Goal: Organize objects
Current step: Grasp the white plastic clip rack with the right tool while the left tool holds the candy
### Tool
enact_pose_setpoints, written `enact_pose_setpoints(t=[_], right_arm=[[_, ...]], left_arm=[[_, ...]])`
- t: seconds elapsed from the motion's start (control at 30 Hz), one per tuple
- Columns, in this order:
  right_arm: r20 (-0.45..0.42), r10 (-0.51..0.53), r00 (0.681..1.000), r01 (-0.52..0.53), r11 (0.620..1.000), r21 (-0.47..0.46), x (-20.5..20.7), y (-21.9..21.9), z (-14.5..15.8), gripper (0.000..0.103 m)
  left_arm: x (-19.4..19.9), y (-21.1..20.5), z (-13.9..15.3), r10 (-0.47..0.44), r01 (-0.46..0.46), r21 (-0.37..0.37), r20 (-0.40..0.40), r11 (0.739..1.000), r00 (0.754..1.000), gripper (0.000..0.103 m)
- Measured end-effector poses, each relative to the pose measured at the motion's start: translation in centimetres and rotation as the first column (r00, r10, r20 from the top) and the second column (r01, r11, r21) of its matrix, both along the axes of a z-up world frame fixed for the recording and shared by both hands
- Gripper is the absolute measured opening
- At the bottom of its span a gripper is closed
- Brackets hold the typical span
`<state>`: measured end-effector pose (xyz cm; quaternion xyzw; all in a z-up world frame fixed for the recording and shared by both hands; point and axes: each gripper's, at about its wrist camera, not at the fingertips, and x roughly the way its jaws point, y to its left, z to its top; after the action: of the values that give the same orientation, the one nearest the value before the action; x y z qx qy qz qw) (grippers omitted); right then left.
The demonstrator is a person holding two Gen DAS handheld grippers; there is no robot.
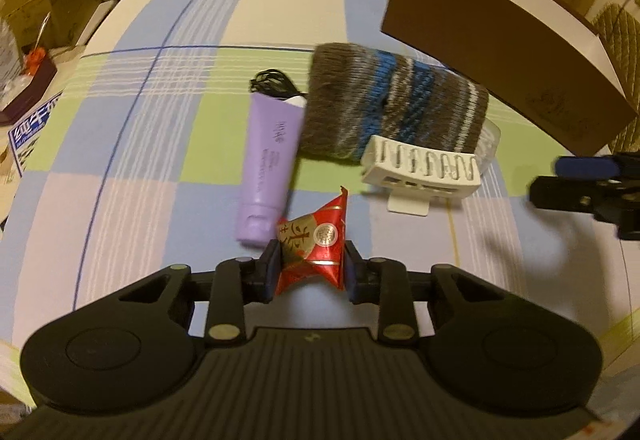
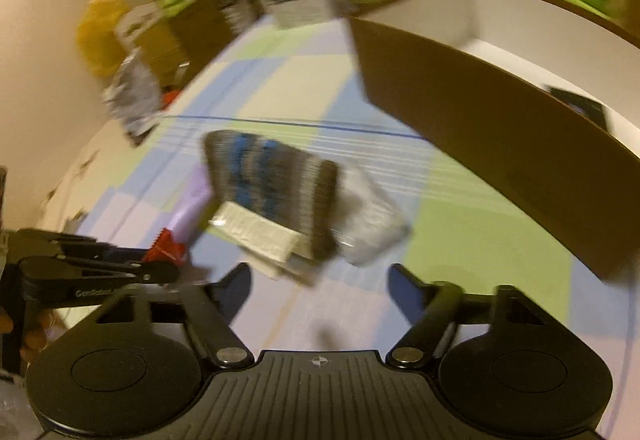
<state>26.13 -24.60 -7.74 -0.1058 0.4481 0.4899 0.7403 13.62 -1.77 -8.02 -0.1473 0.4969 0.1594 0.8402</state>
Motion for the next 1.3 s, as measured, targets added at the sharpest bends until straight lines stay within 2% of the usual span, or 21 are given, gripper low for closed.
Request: enact_pose_setpoints(t=[0.13,0.3,0.43,0.57,0.63,0.67,0.87,0.97,1.03,1.17,1.3], right_arm=[[0.052,0.127,0.991,-0.128,0.992,0.001,-0.8,2.5,-0.6,0.051],[0.127,0.240,0.962,-0.240,0.971,-0.016,-1.5,5.4,-1.6,0.049],[0.143,0.298,0.944,-0.297,0.954,-0.032,-1.4,7.1,-3.0,0.049],[0.146,0.354,0.924,-0.341,0.934,-0.108,-2.1,8.1,-4.6,0.049],[0.121,0.389,0.914,-0.374,0.919,-0.129,-2.6,8.1,-4.8,0.042],[0.111,0.397,0.911,-0.383,0.915,-0.128,-2.9,8.1,-4.9,0.041],[0.102,0.334,0.937,-0.320,0.938,-0.136,-2.9,9.0,-5.2,0.041],[0.121,0.319,0.940,-0.302,0.943,-0.138,-3.0,9.7,-5.3,0.041],[0.127,0.306,0.944,-0.286,0.946,-0.154,-3.1,10.1,-5.4,0.025],[0.116,0.275,0.954,-0.257,0.955,-0.145,-3.2,9.8,-5.3,0.025],[0.065,0.237,0.969,-0.229,0.967,-0.109,-3.0,8.6,-4.3,0.025]], left_arm=[[-1.1,0.8,0.6,0.031,-0.030,-0.022,0.008,0.999,1.000,0.025],[-2.2,1.8,0.9,0.063,-0.062,-0.039,0.020,0.997,0.998,0.025],[-2.6,2.3,1.0,0.069,-0.068,-0.045,0.022,0.997,0.997,0.025],[-2.7,2.8,0.9,0.068,-0.067,-0.055,0.023,0.996,0.997,0.025],[-2.7,3.0,0.8,0.064,-0.063,-0.058,0.022,0.996,0.998,0.025],[-2.7,3.0,0.8,0.061,-0.059,-0.061,0.022,0.996,0.998,0.025],[-2.2,3.4,0.6,0.038,-0.037,-0.070,0.016,0.997,0.999,0.025],[-1.7,3.5,0.5,0.023,-0.022,-0.070,0.019,0.997,1.000,0.025],[-1.5,3.5,0.4,0.013,-0.012,-0.071,0.022,0.997,1.000,0.025],[-1.1,3.4,0.4,-0.004,0.006,-0.073,0.025,0.997,1.000,0.025],[-0.9,3.3,0.6,-0.018,0.020,-0.078,0.031,0.997,0.999,0.025]])
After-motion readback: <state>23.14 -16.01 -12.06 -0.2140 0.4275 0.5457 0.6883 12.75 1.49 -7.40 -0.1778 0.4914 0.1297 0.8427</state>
